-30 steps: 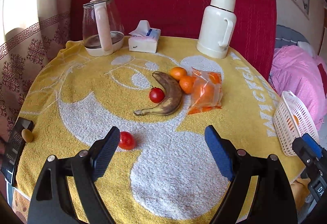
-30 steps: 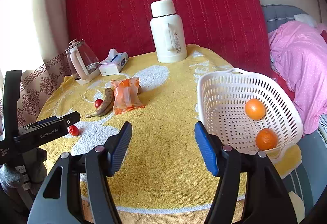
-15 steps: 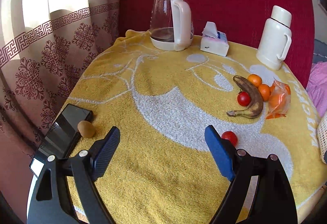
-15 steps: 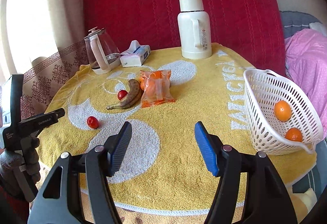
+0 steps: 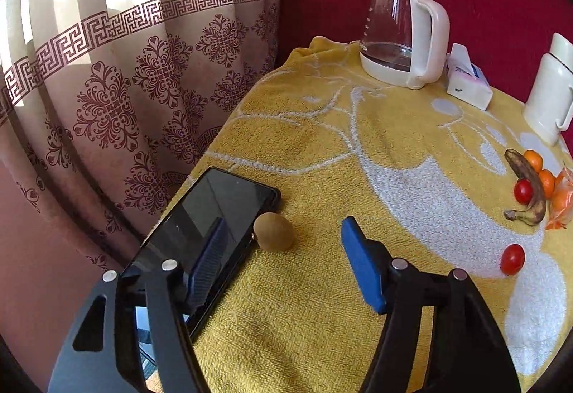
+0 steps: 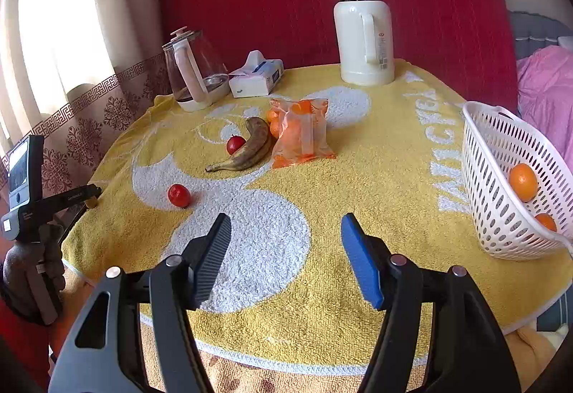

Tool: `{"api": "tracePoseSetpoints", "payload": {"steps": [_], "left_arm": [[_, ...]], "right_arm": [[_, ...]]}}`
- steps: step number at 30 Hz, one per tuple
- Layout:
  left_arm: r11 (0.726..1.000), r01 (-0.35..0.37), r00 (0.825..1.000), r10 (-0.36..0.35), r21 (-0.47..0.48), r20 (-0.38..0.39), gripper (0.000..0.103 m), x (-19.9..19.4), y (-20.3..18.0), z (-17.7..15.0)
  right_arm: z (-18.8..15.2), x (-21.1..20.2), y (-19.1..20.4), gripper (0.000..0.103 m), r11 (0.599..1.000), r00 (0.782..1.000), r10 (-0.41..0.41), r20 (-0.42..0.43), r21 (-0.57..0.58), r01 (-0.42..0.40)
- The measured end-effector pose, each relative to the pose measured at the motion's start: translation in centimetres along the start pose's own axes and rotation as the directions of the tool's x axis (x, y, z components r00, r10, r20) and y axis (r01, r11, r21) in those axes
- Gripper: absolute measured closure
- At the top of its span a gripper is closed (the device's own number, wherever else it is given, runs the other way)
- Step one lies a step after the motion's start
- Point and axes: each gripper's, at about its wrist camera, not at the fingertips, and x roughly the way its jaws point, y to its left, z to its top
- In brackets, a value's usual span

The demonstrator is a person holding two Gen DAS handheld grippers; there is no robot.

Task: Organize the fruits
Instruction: 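Move the left tool to the brown kiwi beside the black phone, then close the left tool on the kiwi and lift it, then grasp the red cherry tomato with the right tool while the left tool holds the kiwi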

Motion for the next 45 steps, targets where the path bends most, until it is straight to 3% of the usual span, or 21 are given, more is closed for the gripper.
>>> {"api": "tracePoseSetpoints", "payload": {"steps": [10,18,28,37,45], "left_arm": [[1.000,-0.017,0.999,0.017,-0.006,-0.041,0.050,2.1,0.7,-0.1],[1.000,-0.015,0.999,0.015,0.011,-0.031,0.074,2.1,0.4,0.0],[0.995,0.092,0.995,-0.093,0.034,0.028,0.074,-1.2,-1.3,-0.1],[0.975,0.212,0.976,-0.215,0.061,0.044,0.074,-2.7,-5.4,0.1],[0.978,0.196,0.980,-0.198,0.065,0.026,0.074,-1.0,-6.6,-0.8]], "right_arm": [[0.0,0.5,0.2,0.037,1.000,1.000,0.002,-0.016,-0.004,-0.002],[0.0,0.9,0.6,0.037,1.000,0.999,0.011,-0.032,-0.011,-0.011],[0.5,2.0,0.9,0.037,0.997,0.994,0.072,-0.087,0.030,-0.070],[1.8,6.0,5.3,0.037,0.983,0.968,0.176,-0.181,-0.010,-0.181],[3.0,10.3,9.2,0.038,0.967,0.942,0.224,-0.250,-0.061,-0.246]]}}
